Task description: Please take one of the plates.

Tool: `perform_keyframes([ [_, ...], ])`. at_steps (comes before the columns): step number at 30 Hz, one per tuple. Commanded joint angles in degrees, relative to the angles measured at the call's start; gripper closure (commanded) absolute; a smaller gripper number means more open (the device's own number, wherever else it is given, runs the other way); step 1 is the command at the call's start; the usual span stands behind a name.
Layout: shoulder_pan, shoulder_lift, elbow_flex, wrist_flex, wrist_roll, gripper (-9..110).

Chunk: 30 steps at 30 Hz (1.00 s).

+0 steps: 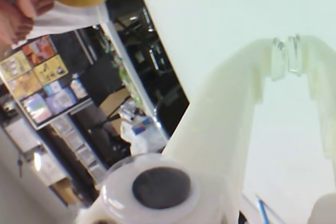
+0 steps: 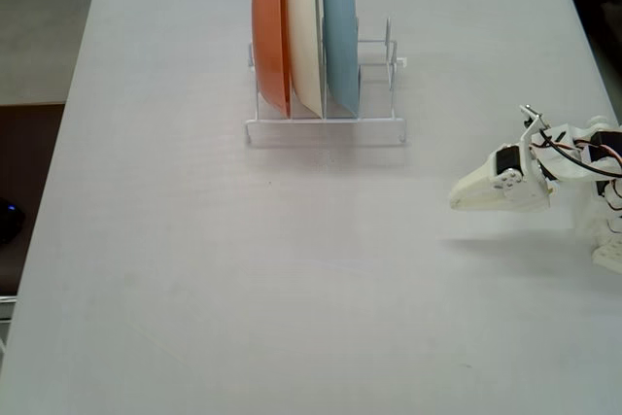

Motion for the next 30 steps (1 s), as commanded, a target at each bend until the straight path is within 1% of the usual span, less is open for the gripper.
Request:
perform_keyframes([
  [1,-0.2,0.8,-0.2,0.4,0.7,102],
  [8,-0.2,0.8,-0.2,3.0,0.8,102],
  [22,-0.3,0.8,-0.1,2.2,0.9,102],
  [30,-2.9,0.8,-0.1,1.3,1.8,102],
])
